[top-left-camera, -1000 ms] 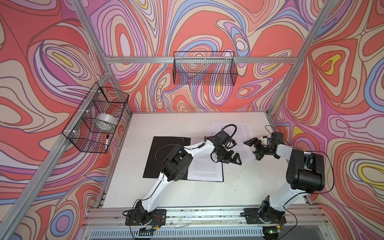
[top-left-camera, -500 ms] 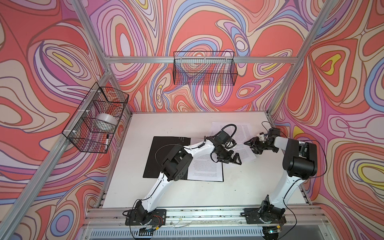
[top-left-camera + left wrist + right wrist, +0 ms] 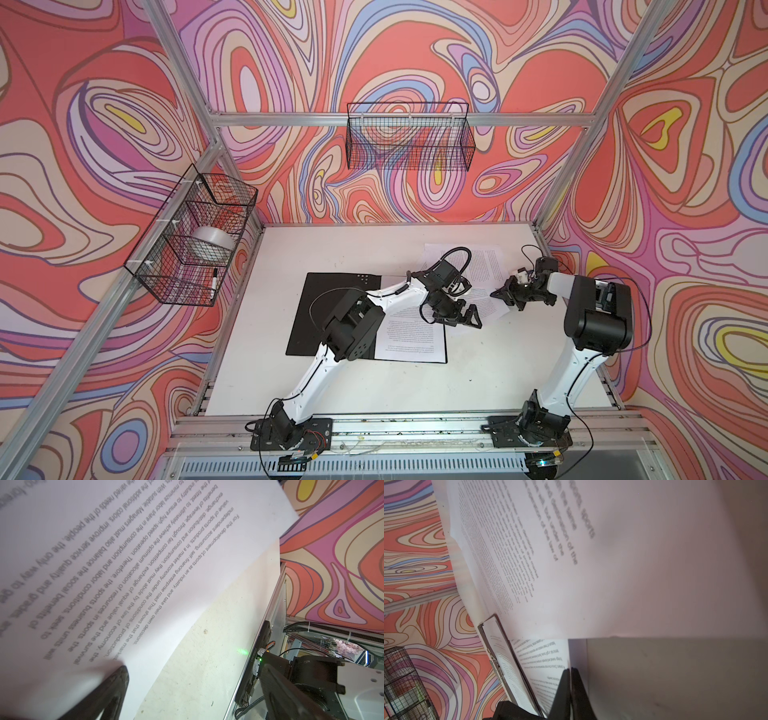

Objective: Put the files into the folder
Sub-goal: 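Lift the sheet with the right gripper while the left arm draws back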

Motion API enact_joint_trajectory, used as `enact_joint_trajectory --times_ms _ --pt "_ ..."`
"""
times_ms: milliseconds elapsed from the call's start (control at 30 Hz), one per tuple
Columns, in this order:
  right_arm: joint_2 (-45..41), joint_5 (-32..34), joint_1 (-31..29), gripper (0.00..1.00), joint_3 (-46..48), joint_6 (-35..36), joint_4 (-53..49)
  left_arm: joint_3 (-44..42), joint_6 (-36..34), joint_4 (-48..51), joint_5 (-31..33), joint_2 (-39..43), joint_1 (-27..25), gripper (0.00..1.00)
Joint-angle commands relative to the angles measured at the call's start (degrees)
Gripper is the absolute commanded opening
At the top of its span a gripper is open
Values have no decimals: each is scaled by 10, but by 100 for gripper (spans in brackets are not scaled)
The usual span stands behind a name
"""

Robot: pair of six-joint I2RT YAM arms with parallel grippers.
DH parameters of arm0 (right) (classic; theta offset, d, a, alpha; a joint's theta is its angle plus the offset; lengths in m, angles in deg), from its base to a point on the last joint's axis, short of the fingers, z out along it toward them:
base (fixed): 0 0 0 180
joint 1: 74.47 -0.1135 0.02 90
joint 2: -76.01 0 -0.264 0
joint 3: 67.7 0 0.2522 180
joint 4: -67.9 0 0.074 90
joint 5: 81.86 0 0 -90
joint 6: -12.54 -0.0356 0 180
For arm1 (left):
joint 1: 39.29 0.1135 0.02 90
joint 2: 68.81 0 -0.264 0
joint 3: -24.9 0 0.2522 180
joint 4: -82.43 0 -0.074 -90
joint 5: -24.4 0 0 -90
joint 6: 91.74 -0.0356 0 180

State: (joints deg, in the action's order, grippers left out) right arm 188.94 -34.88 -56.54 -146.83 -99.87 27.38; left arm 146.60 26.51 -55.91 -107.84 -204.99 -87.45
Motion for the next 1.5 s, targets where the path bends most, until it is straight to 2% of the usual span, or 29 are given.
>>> enact_joint_trajectory --times_ms 0,200,367,567,667,767,933,1233,1467 --pt "-37 -18 0 0 15 -18 4 -5 -19 95 44 -39 11 100" --pt "-101 2 -1 0 18 -38 -30 31 -61 99 7 34 11 100" --pt "-145 25 -1 0 22 -55 -52 50 -43 70 -30 104 11 100" --pt "-182 -20 0 0 31 -74 -55 43 -37 72 -28 192 19 100" --pt "-211 -28 0 0 33 -75 -67 5 -44 73 -16 251 34 100" --pt "-238 -24 0 0 31 -71 -90 -52 -73 83 27 316 48 100" --pt "-281 23 0 0 12 -42 -156 -174 -107 88 92 424 70 100" --pt "-359 38 0 0 -29 -36 -241 -344 -159 40 200 618 81 100" --pt "-406 23 -2 0 -56 -61 -265 -456 -184 -15 249 739 81 100"
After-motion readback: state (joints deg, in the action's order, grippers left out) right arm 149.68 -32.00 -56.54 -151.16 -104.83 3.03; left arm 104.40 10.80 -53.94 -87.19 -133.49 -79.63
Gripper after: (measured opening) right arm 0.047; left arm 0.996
